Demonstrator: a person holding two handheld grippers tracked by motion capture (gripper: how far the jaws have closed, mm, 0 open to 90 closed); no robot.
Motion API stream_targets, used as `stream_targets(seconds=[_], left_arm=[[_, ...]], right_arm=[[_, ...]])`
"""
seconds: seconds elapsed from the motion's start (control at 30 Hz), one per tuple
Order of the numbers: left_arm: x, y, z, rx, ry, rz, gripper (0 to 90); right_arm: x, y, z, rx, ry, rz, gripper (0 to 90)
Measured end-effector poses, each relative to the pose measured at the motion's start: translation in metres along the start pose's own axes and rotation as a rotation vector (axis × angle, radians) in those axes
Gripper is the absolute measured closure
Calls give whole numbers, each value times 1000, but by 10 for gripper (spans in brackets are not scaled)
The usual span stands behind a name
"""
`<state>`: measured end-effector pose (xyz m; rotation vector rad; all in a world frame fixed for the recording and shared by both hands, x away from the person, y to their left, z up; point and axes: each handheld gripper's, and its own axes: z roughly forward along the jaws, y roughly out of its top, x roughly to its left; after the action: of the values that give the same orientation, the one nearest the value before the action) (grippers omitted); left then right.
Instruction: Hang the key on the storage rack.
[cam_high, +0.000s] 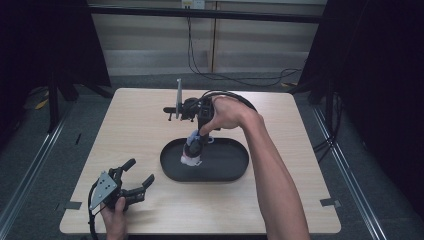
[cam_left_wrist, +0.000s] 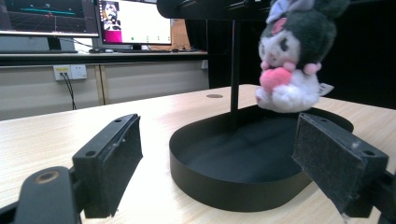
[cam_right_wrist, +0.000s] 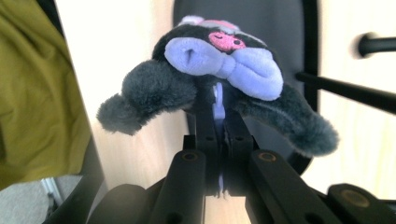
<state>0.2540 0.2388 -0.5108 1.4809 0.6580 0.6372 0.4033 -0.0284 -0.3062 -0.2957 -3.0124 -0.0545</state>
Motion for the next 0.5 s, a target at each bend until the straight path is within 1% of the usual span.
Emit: stream_targets(seconds=[0.03, 0.1, 0.13, 0.17, 0.23, 0.33, 0.5], left_arm=[[0, 0, 0, 0, -2, 0, 153], [0, 0, 0, -2, 0, 2, 153], [0, 0, 0, -3, -2, 2, 153], [0, 0, 0, -3, -2, 2, 153], [0, 0, 0, -2, -2, 2, 153], [0, 0, 0, -2, -5, 1, 153], [0, 0, 0, -3, -6, 0, 153]], right_arm=[[-3, 0, -1, -12, -13, 5, 872], [-7, -1, -2, -5, -6, 12, 872], [-10, -2, -3, -11, -12, 22, 872], [-11, -3, -4, -6, -18, 28, 872], [-17, -5, -6, -7, -18, 42, 872], [-23, -8, -6, -18, -13, 49, 872], [-31, -9, -5, -12, -29, 55, 871]])
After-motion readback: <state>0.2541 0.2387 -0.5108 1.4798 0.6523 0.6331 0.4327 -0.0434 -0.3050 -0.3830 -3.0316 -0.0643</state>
